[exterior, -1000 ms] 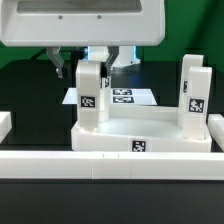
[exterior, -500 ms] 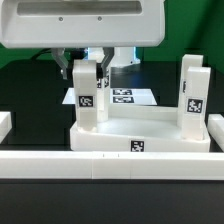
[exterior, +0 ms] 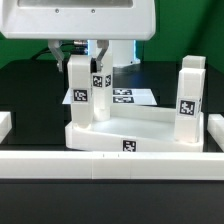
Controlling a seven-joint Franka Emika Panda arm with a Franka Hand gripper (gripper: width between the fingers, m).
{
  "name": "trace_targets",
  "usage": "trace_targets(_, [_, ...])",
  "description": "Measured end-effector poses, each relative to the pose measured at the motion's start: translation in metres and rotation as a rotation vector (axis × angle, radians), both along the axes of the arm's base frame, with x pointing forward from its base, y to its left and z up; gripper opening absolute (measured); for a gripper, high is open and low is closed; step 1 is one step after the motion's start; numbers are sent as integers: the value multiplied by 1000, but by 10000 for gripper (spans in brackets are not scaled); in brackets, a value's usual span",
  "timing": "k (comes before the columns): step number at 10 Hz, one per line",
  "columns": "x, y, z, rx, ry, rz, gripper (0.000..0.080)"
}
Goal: Assemble desk
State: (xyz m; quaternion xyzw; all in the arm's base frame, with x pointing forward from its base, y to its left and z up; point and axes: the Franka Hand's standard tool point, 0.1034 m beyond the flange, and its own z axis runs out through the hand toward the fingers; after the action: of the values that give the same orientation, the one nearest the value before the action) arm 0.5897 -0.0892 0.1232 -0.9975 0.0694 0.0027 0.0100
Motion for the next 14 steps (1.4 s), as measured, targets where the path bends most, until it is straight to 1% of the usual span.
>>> trace_targets(1, [-1,-3,0,15,-28,-50,291])
trace_targets(2, [-1,-3,0,6,-42,-81,291])
trace_targets(4, [0,-1,0,9,-42,-127,291])
trace_targets(6, [0,-1,0,12,-39,-248,291])
trace_targets(9, [-1,-2,-1,24,-42,-525,291])
trace_targets(11, [-1,3,-2,35,-32,-758,291])
trace_targets(13, [0,8,-3,60,-23,-989,291])
trace_targets(14, [0,9,-2,61,-20,-1083,291])
